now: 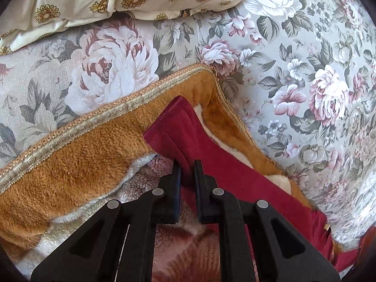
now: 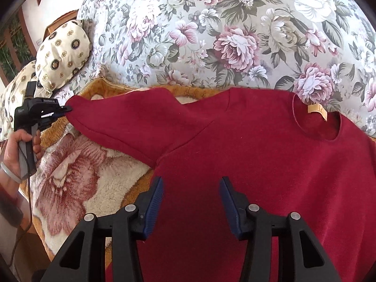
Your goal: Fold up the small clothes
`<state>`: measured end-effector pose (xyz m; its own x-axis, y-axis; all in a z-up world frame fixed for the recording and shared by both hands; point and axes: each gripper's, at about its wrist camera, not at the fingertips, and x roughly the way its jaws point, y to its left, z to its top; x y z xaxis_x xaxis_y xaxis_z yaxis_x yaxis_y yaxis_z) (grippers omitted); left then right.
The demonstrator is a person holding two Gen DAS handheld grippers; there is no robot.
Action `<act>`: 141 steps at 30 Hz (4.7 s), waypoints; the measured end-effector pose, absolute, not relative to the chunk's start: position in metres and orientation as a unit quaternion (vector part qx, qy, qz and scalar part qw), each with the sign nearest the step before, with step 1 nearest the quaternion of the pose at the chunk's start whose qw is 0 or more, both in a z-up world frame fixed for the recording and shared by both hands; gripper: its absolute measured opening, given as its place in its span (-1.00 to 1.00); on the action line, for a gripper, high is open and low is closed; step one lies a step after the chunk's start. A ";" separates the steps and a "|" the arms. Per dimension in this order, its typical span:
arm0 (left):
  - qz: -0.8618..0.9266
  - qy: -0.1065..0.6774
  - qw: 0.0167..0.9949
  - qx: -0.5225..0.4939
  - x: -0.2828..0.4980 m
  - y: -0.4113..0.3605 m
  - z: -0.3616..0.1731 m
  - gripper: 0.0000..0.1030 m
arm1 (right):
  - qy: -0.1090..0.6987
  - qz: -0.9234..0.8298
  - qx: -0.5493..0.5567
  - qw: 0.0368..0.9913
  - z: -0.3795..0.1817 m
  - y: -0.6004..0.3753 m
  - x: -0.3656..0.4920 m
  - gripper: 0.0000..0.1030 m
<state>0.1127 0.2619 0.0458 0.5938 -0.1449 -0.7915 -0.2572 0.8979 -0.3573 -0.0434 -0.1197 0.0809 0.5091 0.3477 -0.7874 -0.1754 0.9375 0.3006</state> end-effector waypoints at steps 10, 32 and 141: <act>0.006 0.450 0.846 -0.287 0.089 0.275 0.046 -0.44 | 0.470 0.150 0.058 0.868 0.104 -0.116 -0.056 0.01; 0.090 0.422 0.859 -0.276 0.082 0.229 0.048 0.53 | 0.461 0.077 0.083 0.880 0.100 -0.195 -0.064 0.01; -0.187 0.403 0.871 -0.210 0.044 0.022 0.093 0.16 | 0.500 0.069 0.189 0.842 0.054 -0.256 0.029 -0.71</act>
<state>0.0445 0.0220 0.0930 0.6046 -0.4947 -0.6243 0.1563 0.8422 -0.5160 0.0287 -0.2562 0.0540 0.4899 0.3048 -0.8168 0.0729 0.9193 0.3868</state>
